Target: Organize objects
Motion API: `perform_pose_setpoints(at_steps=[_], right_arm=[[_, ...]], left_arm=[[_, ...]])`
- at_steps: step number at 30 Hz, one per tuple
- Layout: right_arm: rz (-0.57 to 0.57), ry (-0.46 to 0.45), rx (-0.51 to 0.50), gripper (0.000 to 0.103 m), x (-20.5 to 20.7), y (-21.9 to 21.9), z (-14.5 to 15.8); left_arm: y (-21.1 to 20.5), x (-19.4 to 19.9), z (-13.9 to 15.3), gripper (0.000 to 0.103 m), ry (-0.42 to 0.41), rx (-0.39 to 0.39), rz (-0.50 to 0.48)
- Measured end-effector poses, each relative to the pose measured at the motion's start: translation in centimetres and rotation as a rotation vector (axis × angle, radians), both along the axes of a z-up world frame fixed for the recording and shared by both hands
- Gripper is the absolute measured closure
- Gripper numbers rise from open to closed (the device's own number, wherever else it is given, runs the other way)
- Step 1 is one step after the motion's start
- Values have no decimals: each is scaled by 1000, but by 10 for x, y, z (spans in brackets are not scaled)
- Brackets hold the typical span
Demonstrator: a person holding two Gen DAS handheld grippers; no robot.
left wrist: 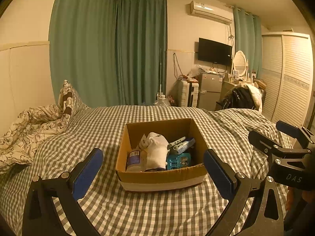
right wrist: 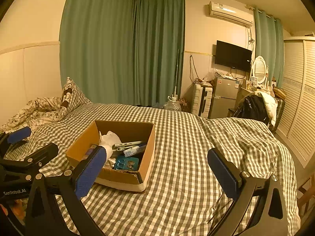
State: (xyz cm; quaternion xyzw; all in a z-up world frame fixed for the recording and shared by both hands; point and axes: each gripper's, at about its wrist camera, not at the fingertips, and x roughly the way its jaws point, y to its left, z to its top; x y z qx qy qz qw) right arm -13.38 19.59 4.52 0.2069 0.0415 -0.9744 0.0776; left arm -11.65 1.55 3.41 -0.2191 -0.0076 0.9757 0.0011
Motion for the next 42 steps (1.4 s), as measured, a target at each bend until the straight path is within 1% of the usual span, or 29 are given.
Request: perform_pose_setpoints(at_steps=[16, 28, 42], right_arm=[[-1, -7, 3, 0, -1, 1, -2], [1, -18, 10, 0, -3, 0, -5], [1, -27, 15, 0, -4, 0, -7]], left_arm=[[2, 0, -2, 0, -8, -3, -16], [-1, 0, -2, 0, -1, 4, 10], [-1, 0, -2, 0, -7, 10, 5]])
